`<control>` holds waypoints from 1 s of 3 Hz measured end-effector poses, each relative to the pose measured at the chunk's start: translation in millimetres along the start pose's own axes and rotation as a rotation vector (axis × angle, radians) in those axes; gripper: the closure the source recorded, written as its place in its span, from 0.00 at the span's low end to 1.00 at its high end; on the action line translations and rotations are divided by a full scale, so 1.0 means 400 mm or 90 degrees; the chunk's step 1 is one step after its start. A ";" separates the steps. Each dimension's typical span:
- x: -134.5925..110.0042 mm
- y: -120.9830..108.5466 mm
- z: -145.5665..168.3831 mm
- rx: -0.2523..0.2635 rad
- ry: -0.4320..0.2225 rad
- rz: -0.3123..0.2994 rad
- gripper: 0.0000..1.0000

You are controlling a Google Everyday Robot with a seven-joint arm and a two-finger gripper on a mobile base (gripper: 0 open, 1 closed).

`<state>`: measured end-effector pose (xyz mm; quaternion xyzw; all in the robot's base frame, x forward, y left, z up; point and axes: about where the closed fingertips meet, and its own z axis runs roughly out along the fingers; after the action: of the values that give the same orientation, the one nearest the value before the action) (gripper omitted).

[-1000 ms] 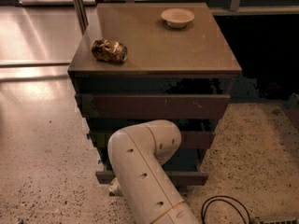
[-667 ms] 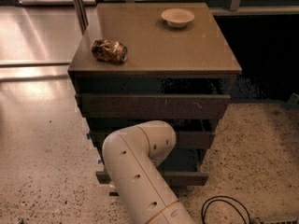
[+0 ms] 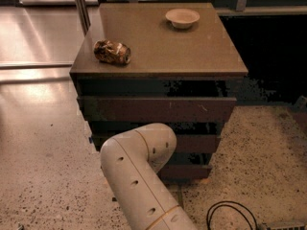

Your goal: Close bottom drawer

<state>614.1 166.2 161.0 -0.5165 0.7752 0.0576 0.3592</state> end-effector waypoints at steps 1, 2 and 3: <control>-0.001 -0.014 0.009 -0.008 -0.014 0.011 1.00; -0.003 -0.072 0.031 -0.001 -0.033 0.029 1.00; 0.013 -0.103 0.058 0.007 -0.041 0.048 1.00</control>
Offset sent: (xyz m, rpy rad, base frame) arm 0.0659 -0.0138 0.0028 0.1174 -0.0228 -0.0450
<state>659.5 153.9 152.4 -0.4827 0.7827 0.0837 0.3839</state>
